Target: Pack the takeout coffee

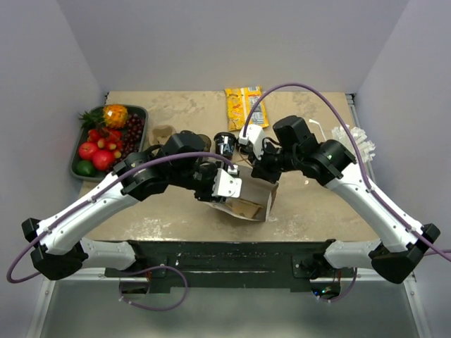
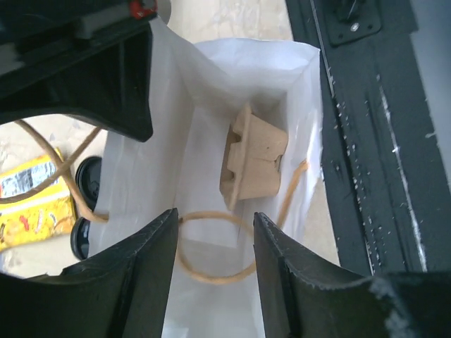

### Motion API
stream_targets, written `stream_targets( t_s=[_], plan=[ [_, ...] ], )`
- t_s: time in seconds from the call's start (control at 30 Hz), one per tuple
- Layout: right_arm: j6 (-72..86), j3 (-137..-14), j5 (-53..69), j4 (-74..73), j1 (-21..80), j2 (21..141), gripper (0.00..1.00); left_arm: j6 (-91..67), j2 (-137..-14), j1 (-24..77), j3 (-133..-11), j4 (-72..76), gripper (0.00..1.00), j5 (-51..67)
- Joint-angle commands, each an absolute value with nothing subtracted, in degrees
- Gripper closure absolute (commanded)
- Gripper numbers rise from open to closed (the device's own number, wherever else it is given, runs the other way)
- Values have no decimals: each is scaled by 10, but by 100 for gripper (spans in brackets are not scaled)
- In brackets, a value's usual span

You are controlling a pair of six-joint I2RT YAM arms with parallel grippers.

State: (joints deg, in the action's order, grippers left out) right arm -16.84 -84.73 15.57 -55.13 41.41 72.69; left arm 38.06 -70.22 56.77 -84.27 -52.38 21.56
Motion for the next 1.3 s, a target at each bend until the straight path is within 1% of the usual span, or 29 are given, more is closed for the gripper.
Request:
stream_targets(
  t_s=[0.0,0.2,0.5,0.8,0.93,1.1,1.13,1.27],
  plan=[
    [-175,-836,182,-552,416,694,100,362,-715,559,-877,-512,48,318],
    [-176,-829,185,-545,417,690,100,402,-766,573,-911,-512,53,336],
    [-148,-809,165,-533,413,676,100,389,-802,606,-883,-473,58,323],
    [-130,-799,178,-526,413,667,100,394,-810,636,-829,-476,61,264],
    [-130,-795,187,-520,412,667,100,377,-829,640,-823,-471,62,230],
    [-130,-795,189,-519,412,667,100,366,-840,640,-821,-465,64,218],
    [-130,-795,189,-519,412,668,100,363,-845,640,-822,-470,65,219],
    [-132,-795,185,-519,412,671,100,359,-856,640,-830,-482,76,228]
  ],
)
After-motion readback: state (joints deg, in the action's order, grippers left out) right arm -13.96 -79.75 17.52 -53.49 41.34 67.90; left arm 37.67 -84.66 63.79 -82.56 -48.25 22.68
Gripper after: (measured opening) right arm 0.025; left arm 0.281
